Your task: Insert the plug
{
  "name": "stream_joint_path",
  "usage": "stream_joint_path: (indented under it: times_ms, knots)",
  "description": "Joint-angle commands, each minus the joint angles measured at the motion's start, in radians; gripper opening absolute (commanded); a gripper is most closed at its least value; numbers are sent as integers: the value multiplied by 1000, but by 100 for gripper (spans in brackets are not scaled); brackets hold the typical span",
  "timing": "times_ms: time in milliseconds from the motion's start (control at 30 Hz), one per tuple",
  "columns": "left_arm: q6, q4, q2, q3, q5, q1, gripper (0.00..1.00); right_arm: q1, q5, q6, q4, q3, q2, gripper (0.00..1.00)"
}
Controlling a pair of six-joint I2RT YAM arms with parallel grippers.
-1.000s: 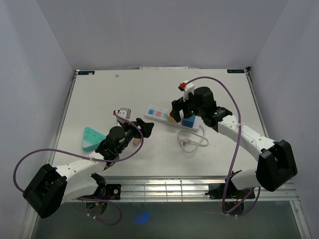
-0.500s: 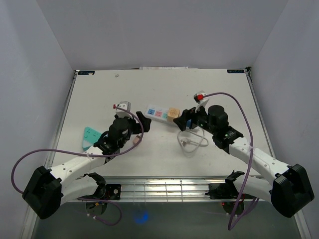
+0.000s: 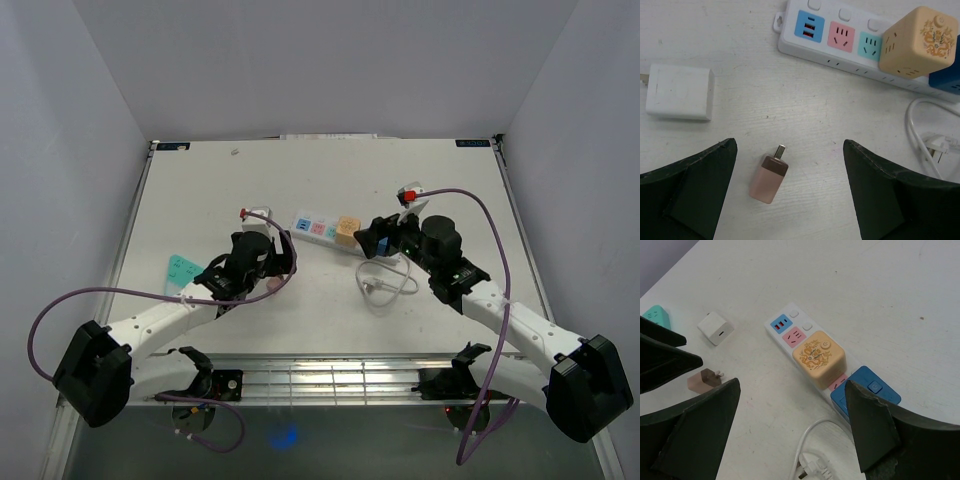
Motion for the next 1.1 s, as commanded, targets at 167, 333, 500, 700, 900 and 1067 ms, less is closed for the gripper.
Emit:
stream_joint_path:
  times_ms: [167,333,500,700,900,1067]
  knots:
    - [19,-67,-10,-26,66,6,98,4,77,-12,58,-21,-23,90]
    - [-7,-93,9,-45,81,6,98,4,83,-14,59,-24,-22,90]
    - [-8,-94,-2,-60,121,5,97,4,89,-14,58,-24,-17,90]
    - [-45,-110,-27,-86,118,5,93,6,95,-12,59,-26,-15,90]
    - [-68,-148,105,-31,92,5,88,4,101,-12,59,-29,-14,90]
    - [-67,-145,144,-20,101,5,76,4,110,-8,53,-26,-17,90]
